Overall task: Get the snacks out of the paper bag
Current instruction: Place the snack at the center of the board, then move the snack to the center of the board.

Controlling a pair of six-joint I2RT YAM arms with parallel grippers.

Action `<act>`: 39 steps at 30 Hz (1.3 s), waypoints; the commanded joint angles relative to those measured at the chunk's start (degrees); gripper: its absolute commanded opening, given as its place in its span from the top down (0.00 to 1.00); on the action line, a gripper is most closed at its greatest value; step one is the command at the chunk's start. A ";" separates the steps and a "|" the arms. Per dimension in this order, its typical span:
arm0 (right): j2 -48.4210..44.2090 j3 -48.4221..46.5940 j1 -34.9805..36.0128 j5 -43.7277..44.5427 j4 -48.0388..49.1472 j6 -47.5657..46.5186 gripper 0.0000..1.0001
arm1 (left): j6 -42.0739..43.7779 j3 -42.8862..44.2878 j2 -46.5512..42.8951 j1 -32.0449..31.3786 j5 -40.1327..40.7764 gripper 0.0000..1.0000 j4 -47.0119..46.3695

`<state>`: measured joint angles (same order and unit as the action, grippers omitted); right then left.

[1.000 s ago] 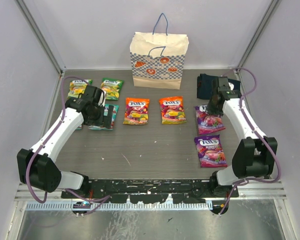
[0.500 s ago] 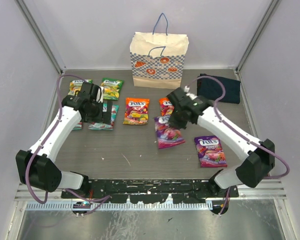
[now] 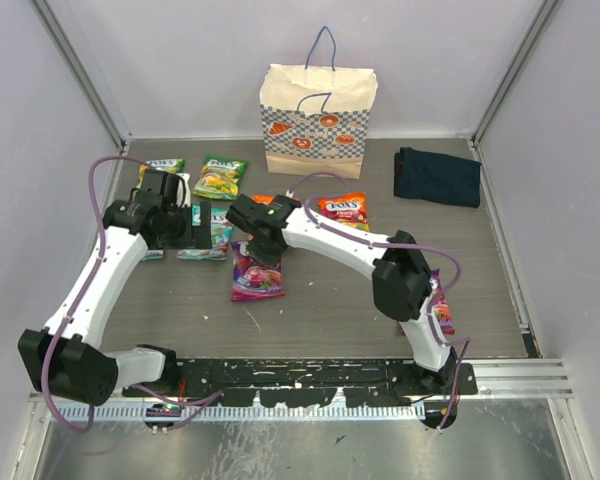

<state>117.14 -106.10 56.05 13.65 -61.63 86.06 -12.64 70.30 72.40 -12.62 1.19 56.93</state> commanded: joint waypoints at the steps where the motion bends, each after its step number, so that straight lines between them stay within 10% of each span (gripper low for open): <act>1: 2.58 -7.65 2.26 2.35 -4.47 6.33 0.99 | 0.30 -1.75 -4.26 0.39 0.12 0.02 1.59; 17: -6.42 4.74 4.47 7.87 0.26 2.66 0.99 | -0.89 -5.31 -5.15 -0.04 -4.73 0.02 -2.78; 22: -15.81 11.73 -0.56 8.63 4.67 -14.37 0.79 | -3.56 -9.63 -5.71 -5.58 -5.36 0.04 -10.00; 25: -27.95 25.95 -6.69 6.47 12.29 -19.18 0.29 | -6.32 -11.10 -3.87 -11.20 -3.16 0.08 -14.25; 28: -39.32 36.67 -16.98 4.16 12.12 -24.93 0.12 | -9.22 -9.58 1.60 -16.94 0.61 0.06 -15.34; 39: -55.01 57.40 -48.03 -0.38 4.86 -41.97 0.00 | -14.04 -6.97 15.94 -24.34 1.74 0.05 -22.47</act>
<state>62.96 -53.58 11.90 15.05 -56.31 49.56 -24.69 60.95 86.85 -36.18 1.76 39.40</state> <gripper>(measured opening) 0.999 0.947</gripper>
